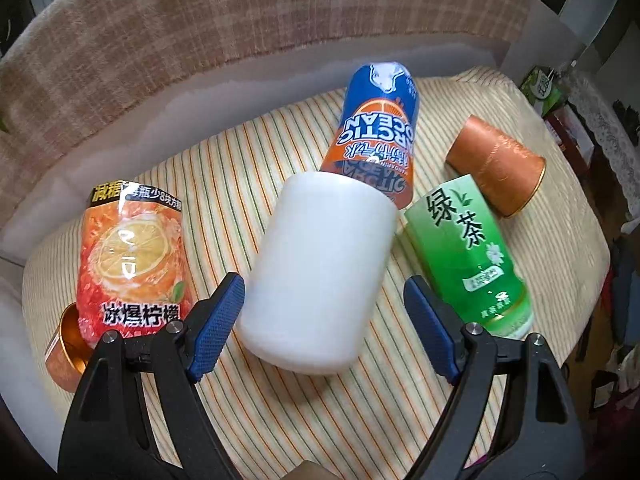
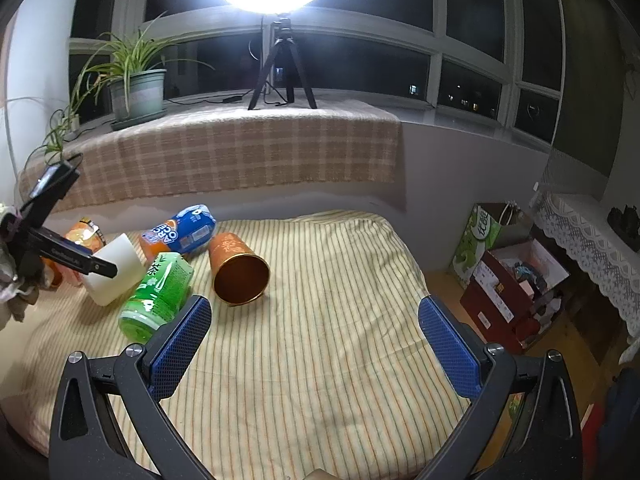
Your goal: Flip cup upright
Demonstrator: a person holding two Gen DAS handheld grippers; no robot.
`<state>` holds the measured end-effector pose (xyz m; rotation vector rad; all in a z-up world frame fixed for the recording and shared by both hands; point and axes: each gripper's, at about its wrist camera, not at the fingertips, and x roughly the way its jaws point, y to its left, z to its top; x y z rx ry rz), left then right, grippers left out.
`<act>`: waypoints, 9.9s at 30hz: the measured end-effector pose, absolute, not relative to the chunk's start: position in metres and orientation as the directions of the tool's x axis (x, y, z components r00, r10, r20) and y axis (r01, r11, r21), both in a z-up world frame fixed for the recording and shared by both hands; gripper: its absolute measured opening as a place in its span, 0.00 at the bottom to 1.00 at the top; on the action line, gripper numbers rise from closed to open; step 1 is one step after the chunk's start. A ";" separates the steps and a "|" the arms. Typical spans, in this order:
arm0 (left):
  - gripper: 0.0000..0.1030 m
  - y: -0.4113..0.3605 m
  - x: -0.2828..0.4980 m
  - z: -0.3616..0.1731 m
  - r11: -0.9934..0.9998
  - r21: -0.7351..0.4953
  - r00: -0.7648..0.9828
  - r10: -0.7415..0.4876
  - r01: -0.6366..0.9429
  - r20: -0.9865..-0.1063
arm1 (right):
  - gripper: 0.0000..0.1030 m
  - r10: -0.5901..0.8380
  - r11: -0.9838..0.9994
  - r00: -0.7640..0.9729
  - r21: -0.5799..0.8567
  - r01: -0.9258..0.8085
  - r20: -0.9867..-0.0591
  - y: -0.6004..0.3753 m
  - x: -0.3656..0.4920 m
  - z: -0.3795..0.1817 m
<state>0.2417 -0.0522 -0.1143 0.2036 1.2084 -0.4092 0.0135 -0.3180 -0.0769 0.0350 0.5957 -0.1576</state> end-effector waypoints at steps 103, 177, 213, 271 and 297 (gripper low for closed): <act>0.77 0.128 -0.035 -0.094 0.987 -0.152 0.565 -0.155 0.053 -0.810 | 1.00 0.337 0.912 0.257 0.382 0.152 -0.906 -0.103 0.111 -0.162; 0.77 0.100 -0.001 -0.084 0.984 -0.176 0.593 -0.150 0.015 -0.791 | 0.73 0.288 0.916 0.742 -0.051 -0.397 -0.606 -0.066 0.081 -0.155; 0.77 0.096 -0.012 -0.079 0.985 -0.172 0.611 -0.151 0.026 -0.777 | 0.73 0.265 0.894 0.733 -0.125 -0.430 -0.627 -0.061 0.065 -0.167; 0.99 0.031 -0.080 -0.029 0.999 -0.003 0.871 0.026 -0.032 -0.490 | 0.81 0.182 0.982 0.855 0.053 -0.179 -0.485 -0.211 -0.066 -0.072; 0.99 0.027 -0.081 -0.028 0.999 0.000 0.884 0.038 -0.043 -0.465 | 0.83 0.159 0.987 0.879 0.101 -0.127 -0.449 -0.225 -0.067 -0.073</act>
